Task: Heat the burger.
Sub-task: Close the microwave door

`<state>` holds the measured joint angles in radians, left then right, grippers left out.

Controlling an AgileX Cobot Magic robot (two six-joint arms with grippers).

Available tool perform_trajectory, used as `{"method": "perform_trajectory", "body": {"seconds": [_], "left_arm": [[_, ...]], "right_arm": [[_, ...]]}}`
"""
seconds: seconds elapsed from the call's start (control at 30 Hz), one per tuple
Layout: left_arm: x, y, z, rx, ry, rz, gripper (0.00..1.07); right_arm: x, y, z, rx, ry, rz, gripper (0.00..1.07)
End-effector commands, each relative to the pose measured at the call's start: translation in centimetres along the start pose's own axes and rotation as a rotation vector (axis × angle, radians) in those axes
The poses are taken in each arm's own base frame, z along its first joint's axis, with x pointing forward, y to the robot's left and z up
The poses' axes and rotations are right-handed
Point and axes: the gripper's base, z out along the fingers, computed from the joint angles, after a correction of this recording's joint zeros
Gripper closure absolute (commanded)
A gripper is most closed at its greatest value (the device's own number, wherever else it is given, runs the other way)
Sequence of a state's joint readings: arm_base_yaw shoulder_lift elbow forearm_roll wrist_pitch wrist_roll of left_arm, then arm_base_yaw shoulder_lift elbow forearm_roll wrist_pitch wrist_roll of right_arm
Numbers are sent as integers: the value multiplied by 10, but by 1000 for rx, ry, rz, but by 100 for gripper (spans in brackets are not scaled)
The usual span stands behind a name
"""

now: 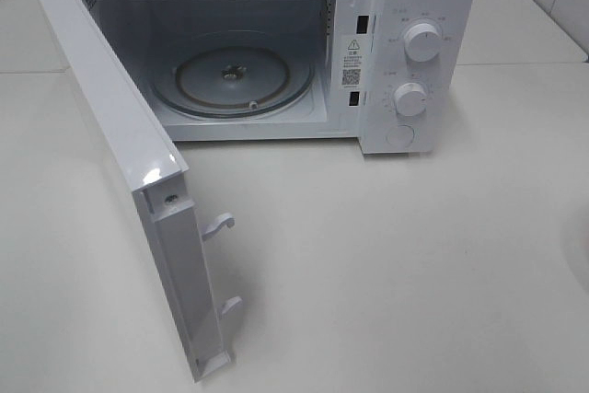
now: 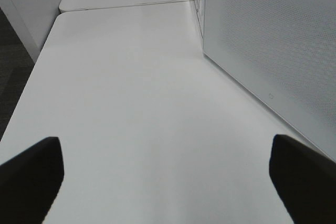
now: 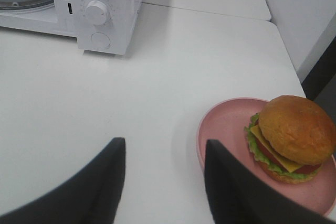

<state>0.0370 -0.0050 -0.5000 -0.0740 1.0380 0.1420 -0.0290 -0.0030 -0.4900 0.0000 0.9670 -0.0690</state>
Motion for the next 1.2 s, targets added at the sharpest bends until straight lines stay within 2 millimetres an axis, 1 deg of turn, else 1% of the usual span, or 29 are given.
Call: {"method": "perform_trajectory", "body": {"seconds": [0.03, 0.33, 0.37, 0.43, 0.47, 0.5, 0.53, 0.6, 0.63, 0.7, 0.73, 0.77, 0.8, 0.83, 0.87, 0.9, 0.93, 0.97, 1.0, 1.03, 1.07, 1.1, 1.13, 1.17, 1.2], "left_arm": [[1, 0, -2, 4, -16, 9, 6], [-1, 0, 1, 12, 3, -1, 6], [-6, 0, 3, 18, 6, -5, 6], [-10, 0, 3, 21, 3, -8, 6], [-19, 1, 7, 21, -14, -13, 6], [-19, 1, 7, 21, -14, -13, 6], [-27, 3, 14, 16, -36, -16, 6], [-30, 3, 16, 17, -51, -21, 6], [-38, 4, 20, 15, -97, -29, 6], [-41, 4, 22, 11, -118, -31, 6], [-48, 6, 30, 0, -173, -34, 6], [-48, 6, 30, 0, -173, -34, 6], [-51, 8, 40, -13, -213, -33, 9], [-51, 9, 45, -18, -225, -32, 11], [-51, 9, 45, -18, -225, -32, 11], [-50, 10, 58, -29, -251, -34, 18], [-50, 11, 65, -36, -270, -38, 24], [-50, 11, 65, -36, -270, -38, 24], [-50, 13, 77, -48, -300, -47, 39], [-50, 13, 77, -48, -300, -47, 39], [-49, 14, 89, -64, -339, -50, 64], [-47, 15, 96, -72, -349, -54, 78], [-47, 15, 96, -72, -349, -54, 78], [-43, 17, 109, -81, -364, -85, 104], [-43, 17, 109, -81, -364, -85, 104]], "right_arm": [[1, 0, -4, 4, -37, 6, 58], [1, 0, -4, 4, -36, 9, 58], [1, 0, -4, 4, -36, 9, 58], [1, 0, -4, 4, -36, 9, 58], [1, 0, -4, 4, -36, 9, 58], [1, 0, -4, 4, -36, 9, 58], [1, 0, -4, 4, -36, 9, 58], [1, 0, -4, 4, -36, 9, 58], [1, 0, -4, 4, -36, 9, 58], [1, 0, -4, 4, -36, 9, 58], [1, 0, -4, 4, -36, 9, 58], [1, 0, -4, 4, -36, 9, 58], [1, 0, -4, 4, -36, 9, 58], [1, 0, -4, 4, -36, 9, 58], [1, 0, -4, 4, -36, 9, 58], [1, 0, -4, 4, -36, 9, 58], [1, 0, -4, 4, -36, 9, 58], [1, 0, -4, 4, -36, 9, 58], [1, 0, -4, 4, -36, 9, 58], [1, 0, -4, 4, -36, 9, 58], [1, 0, -4, 4, -36, 9, 58], [1, 0, -4, 4, -36, 9, 58], [1, 0, -4, 4, -36, 9, 58], [1, 0, -4, 4, -36, 9, 58], [1, 0, -4, 4, -36, 9, 58]]}}
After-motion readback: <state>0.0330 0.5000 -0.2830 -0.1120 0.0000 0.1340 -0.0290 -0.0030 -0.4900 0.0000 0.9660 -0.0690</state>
